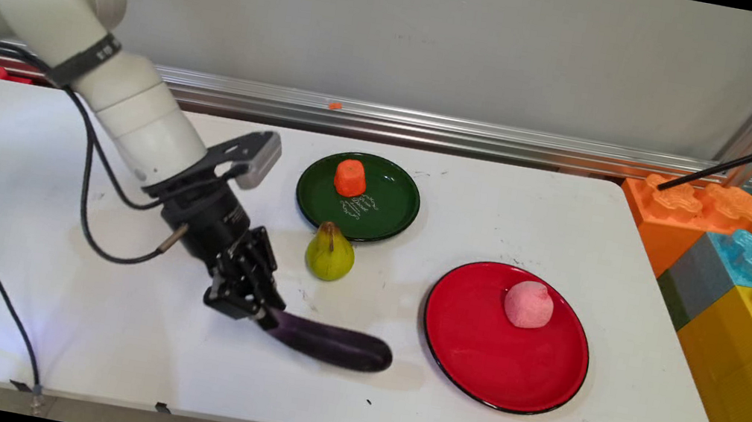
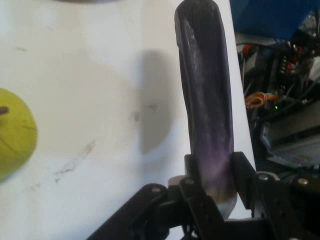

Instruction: Place the picked object on the table

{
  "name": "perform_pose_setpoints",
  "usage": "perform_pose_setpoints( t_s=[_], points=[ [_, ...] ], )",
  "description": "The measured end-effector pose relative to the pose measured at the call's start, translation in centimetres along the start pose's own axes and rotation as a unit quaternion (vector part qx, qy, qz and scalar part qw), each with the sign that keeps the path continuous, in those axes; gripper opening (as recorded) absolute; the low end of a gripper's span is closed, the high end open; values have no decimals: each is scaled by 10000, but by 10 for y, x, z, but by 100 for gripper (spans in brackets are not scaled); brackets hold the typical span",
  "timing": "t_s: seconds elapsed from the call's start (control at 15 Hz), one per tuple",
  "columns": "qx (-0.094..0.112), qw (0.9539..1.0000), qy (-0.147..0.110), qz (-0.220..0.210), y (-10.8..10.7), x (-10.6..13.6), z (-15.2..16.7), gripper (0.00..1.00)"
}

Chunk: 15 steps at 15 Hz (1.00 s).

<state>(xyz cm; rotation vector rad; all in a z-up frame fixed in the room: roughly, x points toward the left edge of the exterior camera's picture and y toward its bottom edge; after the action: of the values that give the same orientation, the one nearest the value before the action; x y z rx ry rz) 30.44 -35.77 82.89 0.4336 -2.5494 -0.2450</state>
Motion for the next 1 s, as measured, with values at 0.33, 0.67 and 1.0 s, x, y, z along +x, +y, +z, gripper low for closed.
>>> perform_pose_setpoints(
  t_s=[0.33, 0.67, 1.0],
  points=[
    [-46, 9999, -111, 87, 4, -8, 9, 0],
    [-26, 9997, -156, 196, 4, -12, 16, 0],
    [45, 9990, -178, 417, 2, -13, 20, 100]
  ],
)
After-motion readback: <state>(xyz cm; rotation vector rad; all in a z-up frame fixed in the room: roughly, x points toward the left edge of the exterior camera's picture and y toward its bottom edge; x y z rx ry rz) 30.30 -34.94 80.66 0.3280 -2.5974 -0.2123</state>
